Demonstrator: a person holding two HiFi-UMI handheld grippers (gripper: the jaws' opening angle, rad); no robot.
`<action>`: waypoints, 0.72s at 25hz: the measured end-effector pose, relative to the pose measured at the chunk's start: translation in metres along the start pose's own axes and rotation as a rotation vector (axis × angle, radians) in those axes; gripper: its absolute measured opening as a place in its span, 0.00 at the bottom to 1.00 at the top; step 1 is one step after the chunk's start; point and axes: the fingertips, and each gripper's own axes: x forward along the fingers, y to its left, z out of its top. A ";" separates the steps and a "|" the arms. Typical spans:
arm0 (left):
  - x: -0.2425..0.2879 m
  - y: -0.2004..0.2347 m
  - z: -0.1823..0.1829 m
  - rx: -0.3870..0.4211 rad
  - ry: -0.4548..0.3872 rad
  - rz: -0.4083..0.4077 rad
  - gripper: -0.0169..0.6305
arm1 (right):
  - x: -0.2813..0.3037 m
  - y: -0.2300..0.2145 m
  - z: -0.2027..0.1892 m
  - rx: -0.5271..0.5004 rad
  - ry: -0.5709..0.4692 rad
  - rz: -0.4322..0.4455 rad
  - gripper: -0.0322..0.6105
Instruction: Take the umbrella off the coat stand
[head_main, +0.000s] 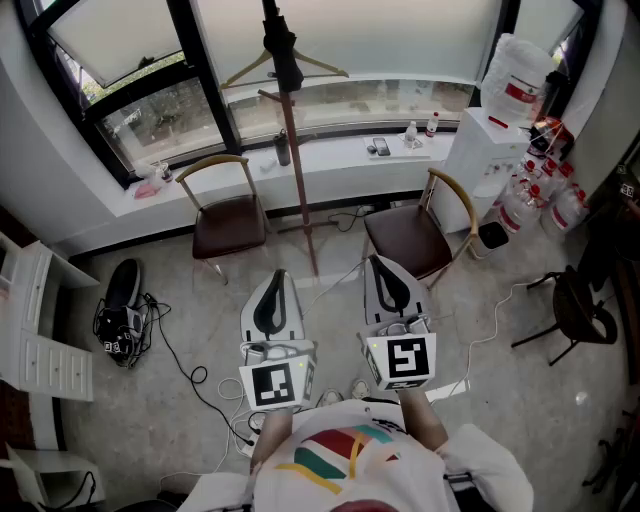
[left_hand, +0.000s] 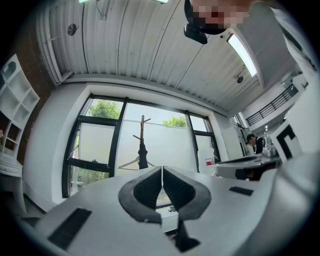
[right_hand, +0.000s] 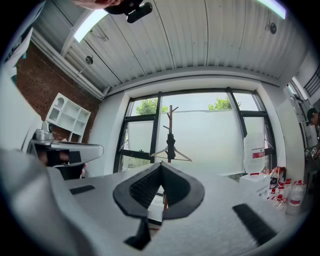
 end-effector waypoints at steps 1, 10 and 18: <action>0.001 0.000 0.000 0.002 0.001 0.001 0.04 | 0.000 -0.001 -0.001 0.007 0.001 -0.001 0.05; 0.004 -0.006 -0.003 0.011 0.012 0.009 0.04 | -0.002 -0.005 -0.010 0.036 0.012 0.012 0.05; 0.007 -0.016 -0.007 0.014 0.027 0.017 0.04 | -0.006 -0.010 -0.018 0.060 0.024 0.042 0.05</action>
